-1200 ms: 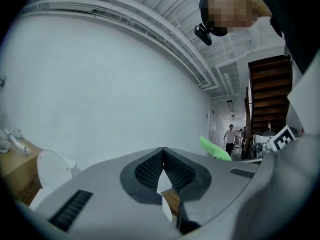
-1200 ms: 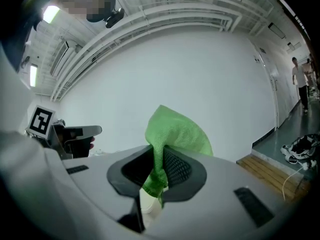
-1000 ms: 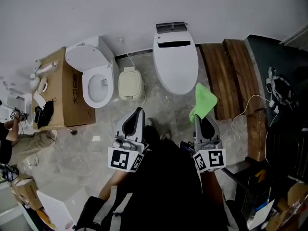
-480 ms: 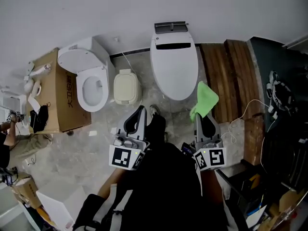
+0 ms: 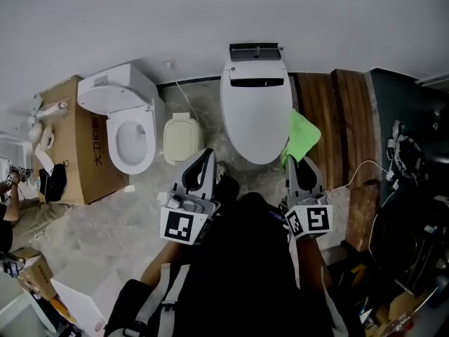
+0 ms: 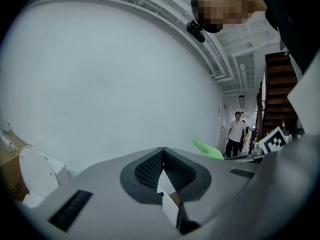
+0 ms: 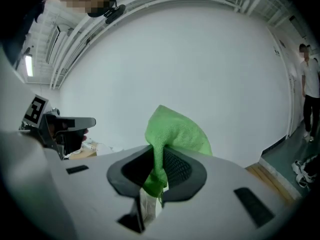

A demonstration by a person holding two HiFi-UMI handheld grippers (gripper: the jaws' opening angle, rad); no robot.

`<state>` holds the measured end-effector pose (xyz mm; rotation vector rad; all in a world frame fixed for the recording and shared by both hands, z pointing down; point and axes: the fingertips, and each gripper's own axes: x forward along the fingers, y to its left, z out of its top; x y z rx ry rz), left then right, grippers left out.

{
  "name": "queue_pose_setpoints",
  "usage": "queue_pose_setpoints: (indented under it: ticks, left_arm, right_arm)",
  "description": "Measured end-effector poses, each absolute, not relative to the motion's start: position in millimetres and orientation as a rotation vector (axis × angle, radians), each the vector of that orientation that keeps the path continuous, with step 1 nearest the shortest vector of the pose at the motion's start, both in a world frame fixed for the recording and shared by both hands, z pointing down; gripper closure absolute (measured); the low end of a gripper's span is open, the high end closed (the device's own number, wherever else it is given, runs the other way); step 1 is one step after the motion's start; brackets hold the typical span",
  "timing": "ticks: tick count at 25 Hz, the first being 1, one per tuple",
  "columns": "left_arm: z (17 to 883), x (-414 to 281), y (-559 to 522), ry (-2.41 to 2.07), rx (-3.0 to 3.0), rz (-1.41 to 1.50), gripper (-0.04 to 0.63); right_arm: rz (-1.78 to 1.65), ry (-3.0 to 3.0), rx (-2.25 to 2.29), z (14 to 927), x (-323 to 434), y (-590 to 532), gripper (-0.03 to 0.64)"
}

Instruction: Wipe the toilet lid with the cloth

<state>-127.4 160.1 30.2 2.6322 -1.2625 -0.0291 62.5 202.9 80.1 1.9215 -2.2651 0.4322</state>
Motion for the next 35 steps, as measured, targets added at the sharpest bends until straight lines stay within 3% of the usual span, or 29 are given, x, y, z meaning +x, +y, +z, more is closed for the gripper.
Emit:
queue_pose_setpoints:
  ticks: [20,35]
  left_arm:
    - [75,-113,47,-1.557,2.473,0.049,0.594]
    - [135,-116,-15,-1.665,2.294,0.043,0.594]
  right_arm:
    - [0.414,-2.397,1.450,170,63,-15,0.549]
    - [0.457,-2.212,1.143,380,39,-130,0.549]
